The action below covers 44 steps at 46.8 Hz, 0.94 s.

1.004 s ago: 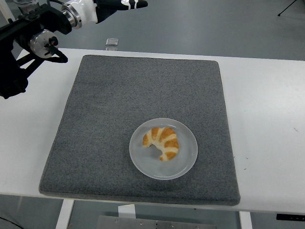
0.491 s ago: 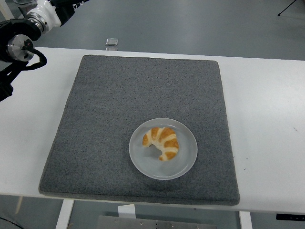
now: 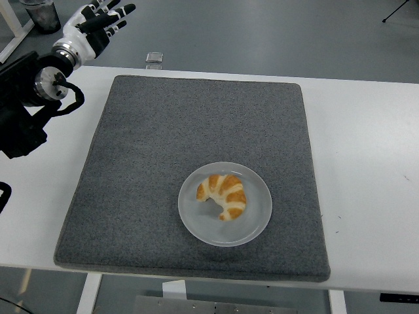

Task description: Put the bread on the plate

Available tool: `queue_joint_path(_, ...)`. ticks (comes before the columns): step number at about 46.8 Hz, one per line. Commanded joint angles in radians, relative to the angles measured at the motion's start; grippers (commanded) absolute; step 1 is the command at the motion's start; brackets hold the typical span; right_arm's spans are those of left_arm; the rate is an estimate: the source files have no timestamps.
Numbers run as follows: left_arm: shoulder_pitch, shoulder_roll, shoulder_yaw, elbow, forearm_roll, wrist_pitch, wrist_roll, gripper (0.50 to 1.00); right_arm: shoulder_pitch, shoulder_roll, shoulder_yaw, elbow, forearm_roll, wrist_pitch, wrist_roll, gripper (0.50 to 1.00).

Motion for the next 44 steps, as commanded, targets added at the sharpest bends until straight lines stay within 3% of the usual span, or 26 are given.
queue_joint_path(1,0.024,-0.017,-0.029,0.001,-0.021,0.0,-0.012,1.0,0.0,0.0,-0.001,0.0,0.0,0.0,0.0,0.954)
queue_joint_path(10,0.073,-0.052,-0.086,0.001,-0.023,0.0,-0.09,1.0,0.0,0.0,0.0,0.0,0.0,0.0,0.0,0.952)
queue_joint_path(20,0.103,-0.087,-0.115,0.004,-0.024,0.012,-0.126,1.0,0.0,0.0,-0.001,0.0,0.003,0.0,0.0,0.952)
queue_joint_path(44,0.106,-0.112,-0.17,0.044,-0.053,0.015,-0.127,1.0,0.0,0.0,0.002,0.0,0.005,0.008,0.0,0.952)
